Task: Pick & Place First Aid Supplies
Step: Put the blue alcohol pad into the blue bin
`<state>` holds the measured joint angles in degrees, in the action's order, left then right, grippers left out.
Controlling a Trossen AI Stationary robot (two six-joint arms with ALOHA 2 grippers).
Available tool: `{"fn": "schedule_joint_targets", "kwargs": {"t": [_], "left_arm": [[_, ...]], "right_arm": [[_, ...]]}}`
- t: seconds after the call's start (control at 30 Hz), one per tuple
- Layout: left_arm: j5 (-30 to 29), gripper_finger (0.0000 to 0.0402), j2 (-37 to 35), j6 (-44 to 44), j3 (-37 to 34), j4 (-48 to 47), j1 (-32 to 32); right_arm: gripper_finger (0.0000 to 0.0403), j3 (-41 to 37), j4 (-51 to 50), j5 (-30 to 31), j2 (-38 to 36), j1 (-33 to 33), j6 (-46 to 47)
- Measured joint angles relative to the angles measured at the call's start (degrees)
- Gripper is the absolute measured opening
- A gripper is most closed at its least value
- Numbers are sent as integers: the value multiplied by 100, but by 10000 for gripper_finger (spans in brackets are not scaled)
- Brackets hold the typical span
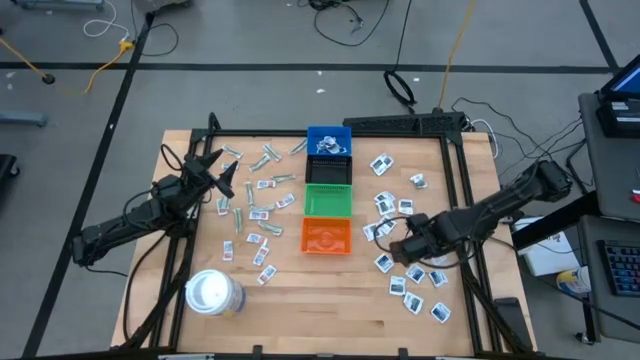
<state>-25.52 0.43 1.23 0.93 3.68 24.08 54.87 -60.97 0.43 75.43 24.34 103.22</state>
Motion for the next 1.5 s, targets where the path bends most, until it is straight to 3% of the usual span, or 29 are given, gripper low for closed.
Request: {"fn": "schedule_joint_targets", "kwargs": {"t": [0.27, 0.73, 0.9, 1.27, 1.5], "left_arm": [[-2, 306, -2, -2, 0, -2, 0], [0, 306, 0, 1, 0, -1, 1], [0, 306, 0, -1, 0, -1, 0], [0, 306, 0, -2, 0, -1, 1], [0, 306, 0, -1, 0, -1, 1]], "right_arm": [[201, -913, 1491, -667, 149, 236, 170], [193, -1608, 2437, -1276, 377, 316, 83], [156, -1778, 2703, -1558, 360, 310, 144], [12, -1783, 2582, -1559, 372, 269, -224], [11, -1509, 2018, -1513, 361, -96, -1582]]}}
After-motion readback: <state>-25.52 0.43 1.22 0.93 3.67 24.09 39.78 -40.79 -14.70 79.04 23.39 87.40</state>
